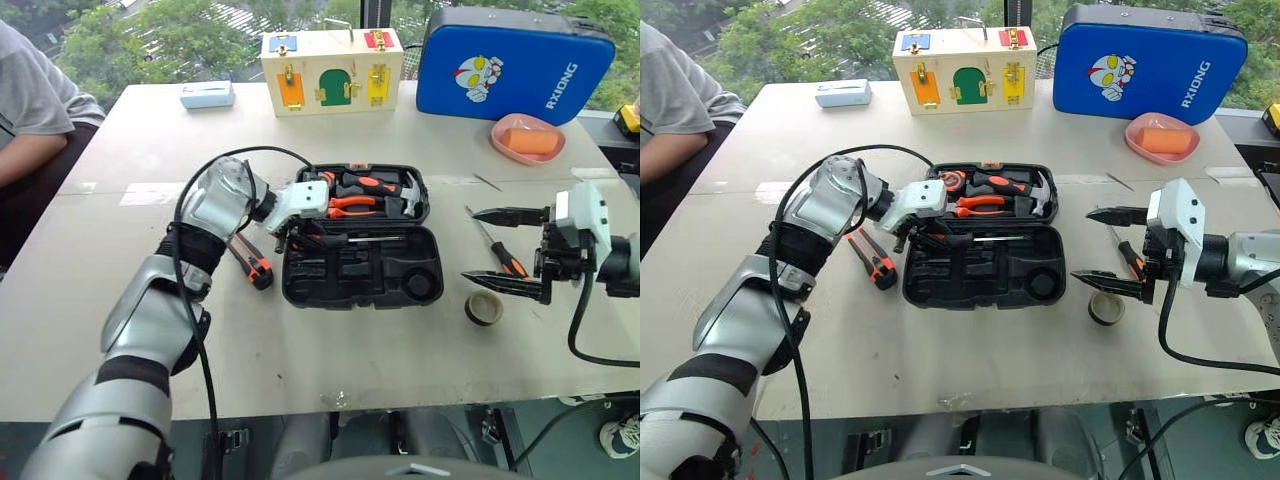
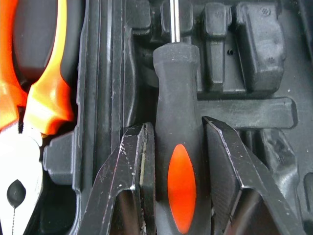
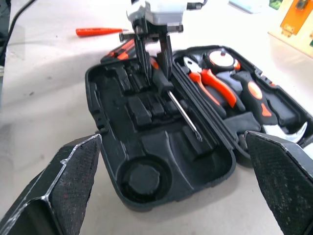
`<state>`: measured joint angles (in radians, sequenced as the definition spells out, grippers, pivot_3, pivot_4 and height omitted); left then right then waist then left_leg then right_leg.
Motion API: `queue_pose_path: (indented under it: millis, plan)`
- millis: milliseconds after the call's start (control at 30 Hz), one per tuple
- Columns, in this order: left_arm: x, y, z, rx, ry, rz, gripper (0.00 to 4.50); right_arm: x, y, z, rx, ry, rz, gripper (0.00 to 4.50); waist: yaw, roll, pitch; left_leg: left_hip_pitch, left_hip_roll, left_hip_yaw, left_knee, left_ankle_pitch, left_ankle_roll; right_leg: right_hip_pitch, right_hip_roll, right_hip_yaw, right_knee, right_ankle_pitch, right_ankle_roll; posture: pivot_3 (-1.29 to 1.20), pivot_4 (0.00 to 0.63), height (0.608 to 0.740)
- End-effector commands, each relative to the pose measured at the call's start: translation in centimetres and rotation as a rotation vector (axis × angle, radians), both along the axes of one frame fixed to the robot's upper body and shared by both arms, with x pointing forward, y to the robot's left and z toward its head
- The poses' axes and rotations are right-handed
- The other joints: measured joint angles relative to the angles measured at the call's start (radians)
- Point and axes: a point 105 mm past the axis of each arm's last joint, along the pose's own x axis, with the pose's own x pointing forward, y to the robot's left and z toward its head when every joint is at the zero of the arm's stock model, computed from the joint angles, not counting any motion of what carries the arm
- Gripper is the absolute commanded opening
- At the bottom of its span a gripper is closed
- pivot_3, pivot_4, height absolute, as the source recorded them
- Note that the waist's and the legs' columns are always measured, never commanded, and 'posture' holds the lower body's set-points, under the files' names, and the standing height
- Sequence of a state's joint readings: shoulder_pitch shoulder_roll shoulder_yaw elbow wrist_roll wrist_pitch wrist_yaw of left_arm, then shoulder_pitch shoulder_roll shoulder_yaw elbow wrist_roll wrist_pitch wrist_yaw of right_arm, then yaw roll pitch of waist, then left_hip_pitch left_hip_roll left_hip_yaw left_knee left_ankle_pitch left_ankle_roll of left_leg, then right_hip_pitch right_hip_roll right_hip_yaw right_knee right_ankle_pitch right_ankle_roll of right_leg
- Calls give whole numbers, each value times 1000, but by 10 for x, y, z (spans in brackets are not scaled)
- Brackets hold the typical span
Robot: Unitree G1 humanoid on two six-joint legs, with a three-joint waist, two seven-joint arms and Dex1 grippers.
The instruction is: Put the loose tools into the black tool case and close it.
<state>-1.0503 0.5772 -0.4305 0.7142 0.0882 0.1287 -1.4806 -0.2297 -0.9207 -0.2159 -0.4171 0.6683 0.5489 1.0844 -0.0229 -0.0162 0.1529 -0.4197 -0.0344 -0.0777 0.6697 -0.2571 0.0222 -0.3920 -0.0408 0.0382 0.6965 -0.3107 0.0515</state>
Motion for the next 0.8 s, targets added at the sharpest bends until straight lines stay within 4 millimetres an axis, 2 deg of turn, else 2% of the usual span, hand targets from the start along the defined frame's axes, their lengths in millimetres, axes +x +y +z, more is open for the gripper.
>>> queue_pose_path:
  millis: [33,100,167,233,367,567,667,733,800]
  plan:
    - [5,-1,9,10,-40,-2,1063,-5,0,11,2,-47,1,4500,6,0,0,0,0,0,0,0,0,0,0,0,0,0,0,0,150,735]
    - [5,0,8,12,-39,-2,1063,-5,-1,11,3,-46,-1,4500,8,0,0,0,0,0,0,0,0,0,0,0,0,0,0,0,150,735]
    - [5,-1,10,0,-39,2,2093,-5,-1,12,6,-45,-3,4500,10,0,0,0,0,0,0,0,0,0,0,0,0,0,0,0,150,735]
    - [5,-2,13,-11,-40,1,2846,-6,-1,12,9,-41,-3,4500,11,0,0,0,0,-1,1,0,0,0,0,-1,0,0,0,0,150,735]
    - [-4,-5,32,-66,-25,-27,4470,-6,-1,12,9,-35,4,4500,10,0,0,0,0,-1,2,0,0,1,0,-1,0,0,0,0,150,735]
    - [-12,-9,50,-124,-14,-25,4470,-6,-2,12,13,-30,9,4500,9,0,0,0,0,-2,0,2,-3,1,1,-2,0,0,0,0,150,735]
    - [-10,-9,48,-120,-42,-29,3703,-5,-1,12,15,-29,11,4500,8,0,0,0,0,-2,1,2,-3,1,1,-1,-1,0,0,0,150,735]
    - [-3,-10,42,-111,-68,-15,2858,-4,0,11,14,-31,10,4500,9,0,0,0,0,-2,1,2,-3,1,1,-1,0,0,0,0,150,735]
    - [3,-10,38,-100,-89,5,1789,-3,0,10,9,-33,8,4500,9,0,0,0,0,-2,1,2,-3,1,1,-1,0,0,0,0,150,735]
